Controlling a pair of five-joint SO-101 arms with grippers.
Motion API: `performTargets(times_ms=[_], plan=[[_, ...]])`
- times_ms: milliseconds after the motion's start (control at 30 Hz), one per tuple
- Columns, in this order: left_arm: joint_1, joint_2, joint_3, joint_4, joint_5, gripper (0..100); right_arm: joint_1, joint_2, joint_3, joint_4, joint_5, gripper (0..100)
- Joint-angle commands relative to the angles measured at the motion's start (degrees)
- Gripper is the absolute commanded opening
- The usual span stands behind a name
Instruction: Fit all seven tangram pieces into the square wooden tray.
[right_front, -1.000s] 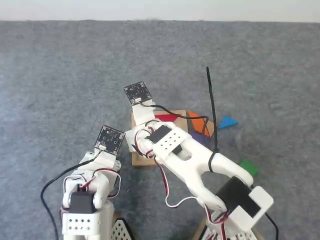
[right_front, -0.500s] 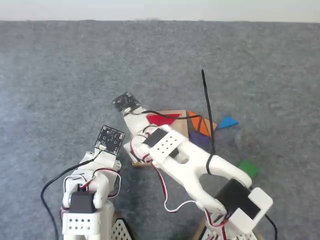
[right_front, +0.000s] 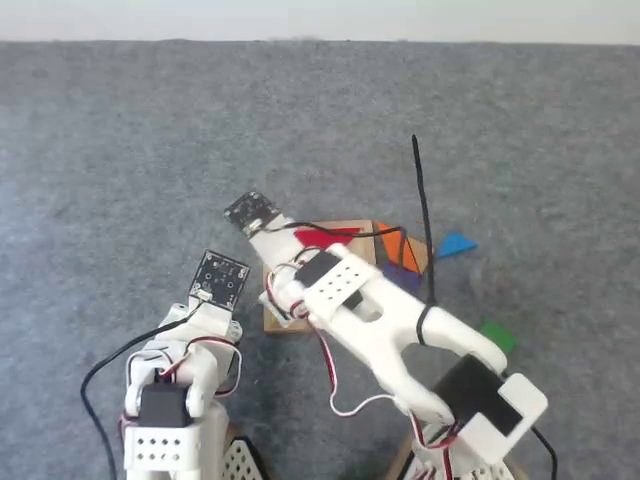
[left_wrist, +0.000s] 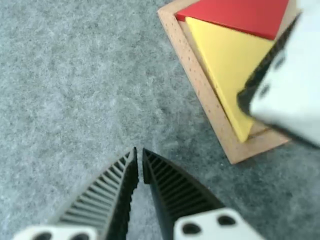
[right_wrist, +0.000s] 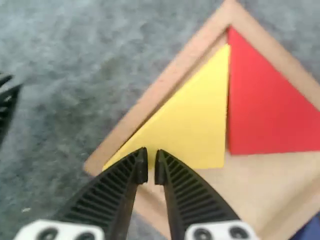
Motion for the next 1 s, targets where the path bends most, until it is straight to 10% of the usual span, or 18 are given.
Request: performTargets(times_ms=[0,600,967], plan=[[-0.35,-1.32,-0.4,0.18,-0.62,2,4.79,1.45,-2.2,-2.15,1.32,5.4],[-0.35,-1.32,-0.4,0.18,-0.62,2,2.51,-10.86,-1.93,-0.22,5.45,5.8],[-0.35,-1.32,-0.4,0.18,-0.62,2,27.03,-33.98,-1.85,24.48,13.19,5.8]])
